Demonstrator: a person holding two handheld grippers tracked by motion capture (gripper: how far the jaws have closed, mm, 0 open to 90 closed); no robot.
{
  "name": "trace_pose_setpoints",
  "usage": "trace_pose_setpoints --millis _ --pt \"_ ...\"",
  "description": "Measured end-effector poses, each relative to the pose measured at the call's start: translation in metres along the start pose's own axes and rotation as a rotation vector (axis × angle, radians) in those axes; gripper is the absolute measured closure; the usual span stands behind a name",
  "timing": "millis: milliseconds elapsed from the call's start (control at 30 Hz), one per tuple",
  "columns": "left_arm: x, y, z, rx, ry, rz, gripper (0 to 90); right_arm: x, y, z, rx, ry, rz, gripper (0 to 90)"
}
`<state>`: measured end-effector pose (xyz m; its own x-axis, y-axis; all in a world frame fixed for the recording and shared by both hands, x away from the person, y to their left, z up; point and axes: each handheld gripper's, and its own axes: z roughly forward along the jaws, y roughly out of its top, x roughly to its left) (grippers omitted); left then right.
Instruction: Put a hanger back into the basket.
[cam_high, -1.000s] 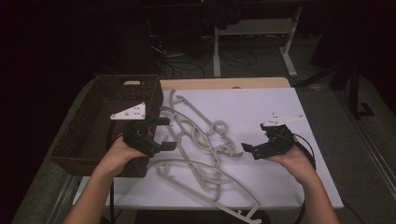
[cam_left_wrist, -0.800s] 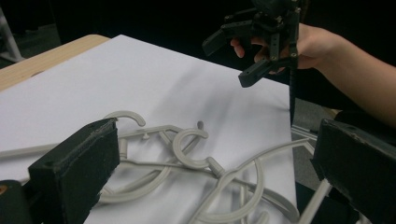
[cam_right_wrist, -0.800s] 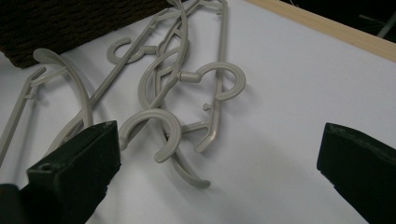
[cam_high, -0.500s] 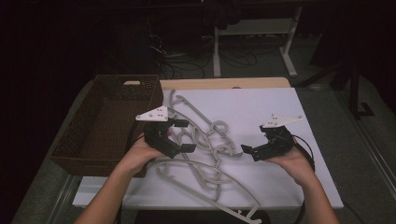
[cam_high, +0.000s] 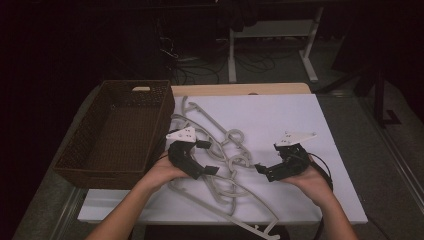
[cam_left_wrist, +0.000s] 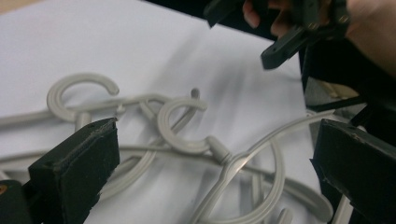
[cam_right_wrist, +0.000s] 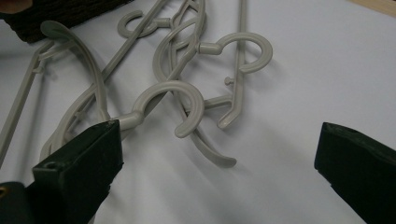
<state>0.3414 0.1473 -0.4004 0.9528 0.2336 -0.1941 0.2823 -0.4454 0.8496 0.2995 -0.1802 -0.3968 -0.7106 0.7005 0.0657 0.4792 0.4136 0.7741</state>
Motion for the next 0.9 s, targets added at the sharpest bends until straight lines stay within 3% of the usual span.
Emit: trace_pose_setpoints --millis 267,433,633,800,900 --pt "-0.004 -0.016 0.009 0.102 0.020 0.018 1.9 0.002 0.000 0.001 0.002 0.011 -0.010 0.8" --pt "-0.004 -0.023 0.010 0.130 0.021 0.010 5.2 0.004 0.000 0.001 0.010 0.029 -0.027 0.8" --pt "-0.003 -0.026 0.008 0.127 0.026 -0.004 5.3 0.015 -0.009 0.003 0.032 0.058 -0.024 2.7" --pt "-0.002 -0.027 0.007 0.122 0.027 -0.012 5.3 0.027 -0.022 0.007 0.082 0.080 -0.038 4.7" --pt "-0.001 -0.027 0.007 0.118 0.024 -0.019 5.3 0.035 -0.026 0.009 0.095 0.112 -0.053 10.4"
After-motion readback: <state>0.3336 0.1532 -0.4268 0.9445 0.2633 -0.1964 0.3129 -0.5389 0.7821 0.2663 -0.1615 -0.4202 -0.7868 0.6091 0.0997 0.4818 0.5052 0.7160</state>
